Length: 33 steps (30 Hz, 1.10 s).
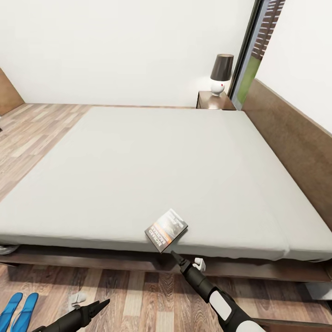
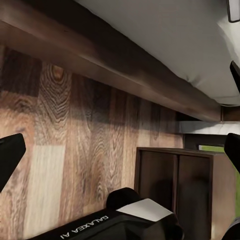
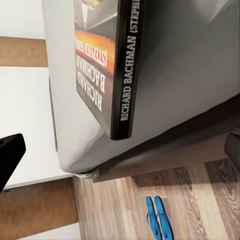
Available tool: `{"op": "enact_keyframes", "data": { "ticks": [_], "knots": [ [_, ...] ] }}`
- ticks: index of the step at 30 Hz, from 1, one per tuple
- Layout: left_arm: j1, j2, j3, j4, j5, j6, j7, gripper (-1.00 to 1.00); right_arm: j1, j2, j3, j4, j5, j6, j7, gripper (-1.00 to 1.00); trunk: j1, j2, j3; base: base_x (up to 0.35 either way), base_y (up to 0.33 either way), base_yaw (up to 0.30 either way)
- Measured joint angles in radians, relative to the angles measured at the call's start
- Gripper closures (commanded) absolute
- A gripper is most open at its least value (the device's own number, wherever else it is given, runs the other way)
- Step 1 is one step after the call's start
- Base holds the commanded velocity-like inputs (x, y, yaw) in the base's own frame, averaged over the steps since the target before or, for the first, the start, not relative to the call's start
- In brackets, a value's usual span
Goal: In the bedroom, move the book from the bed onto either nightstand, and place the two sandals side by side next to the bed.
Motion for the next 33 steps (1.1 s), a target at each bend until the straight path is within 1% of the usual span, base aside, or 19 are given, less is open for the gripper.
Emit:
{"op": "enact_keyframes", "data": {
  "ticks": [1, 8, 14, 23, 33],
  "knots": [
    [0.0, 0.0, 0.0, 0.0, 0.0, 0.0, 0.0, -1.0, 0.0, 0.0, 0.0, 0.0, 0.0, 0.0, 0.0, -1.0, 0.004, -0.007, -0.003, 0.0, 0.0, 0.0],
    [0.0, 0.0, 0.001, 0.0, 0.001, 0.0, 0.001, -1.0, 0.0, 0.0, 0.0, 0.0, 0.0, 0.0, 0.0, -1.0, 0.004, -0.007, -0.003, 0.0, 0.004, 0.0],
    [0.0, 0.0, 0.002, 0.0, 0.0, -0.001, 0.0, -1.0, 0.0, 0.0, 0.001, 0.0, -0.001, 0.0, 0.0, -1.0, 0.004, -0.007, -0.003, 0.0, 0.15, 0.0],
    [0.0, 0.0, 0.002, 0.0, 0.001, -0.001, 0.0, -1.0, 0.0, 0.0, 0.0, 0.0, 0.0, 0.0, 0.0, -1.0, 0.004, -0.007, -0.003, 0.003, 0.019, 0.0],
    [0.0, 0.0, 0.001, 0.0, 0.0, -0.001, -0.001, -1.0, 0.0, 0.0, 0.0, 0.0, 0.0, 0.0, 0.0, -1.0, 0.004, -0.007, -0.003, 0.124, 0.112, 0.0]
  ]
}}
